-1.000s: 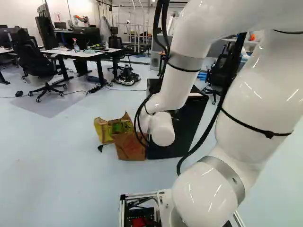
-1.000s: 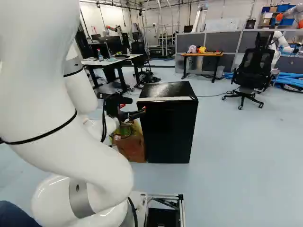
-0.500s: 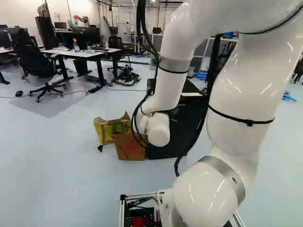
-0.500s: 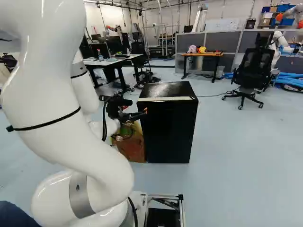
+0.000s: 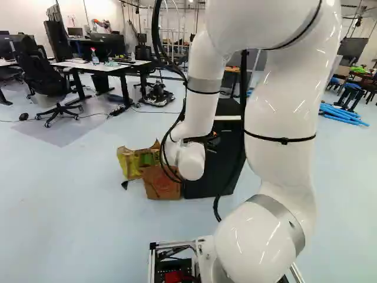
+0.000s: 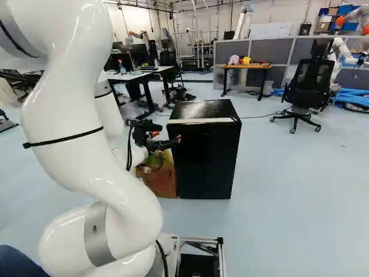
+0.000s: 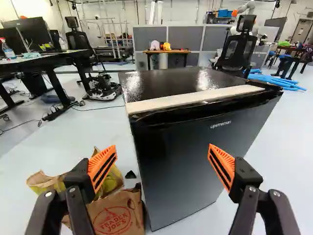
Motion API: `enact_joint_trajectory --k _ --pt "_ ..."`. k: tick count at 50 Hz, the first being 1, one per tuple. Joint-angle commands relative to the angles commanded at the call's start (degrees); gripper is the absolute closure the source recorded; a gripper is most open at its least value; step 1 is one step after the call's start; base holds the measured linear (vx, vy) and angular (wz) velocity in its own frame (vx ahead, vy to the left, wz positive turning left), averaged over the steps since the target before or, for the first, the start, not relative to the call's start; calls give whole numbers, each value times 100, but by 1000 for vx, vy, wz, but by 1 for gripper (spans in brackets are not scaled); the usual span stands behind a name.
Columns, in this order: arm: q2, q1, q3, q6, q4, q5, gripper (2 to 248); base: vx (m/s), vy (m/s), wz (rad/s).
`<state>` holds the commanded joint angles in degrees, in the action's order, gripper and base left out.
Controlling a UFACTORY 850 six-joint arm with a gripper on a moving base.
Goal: Grab a drink from the fridge
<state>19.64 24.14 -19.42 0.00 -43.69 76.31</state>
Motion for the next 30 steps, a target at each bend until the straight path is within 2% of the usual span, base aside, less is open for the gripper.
enact_joint_trajectory --k 30 --pt "432 75 -564 0 -286 0 3 0 0 0"
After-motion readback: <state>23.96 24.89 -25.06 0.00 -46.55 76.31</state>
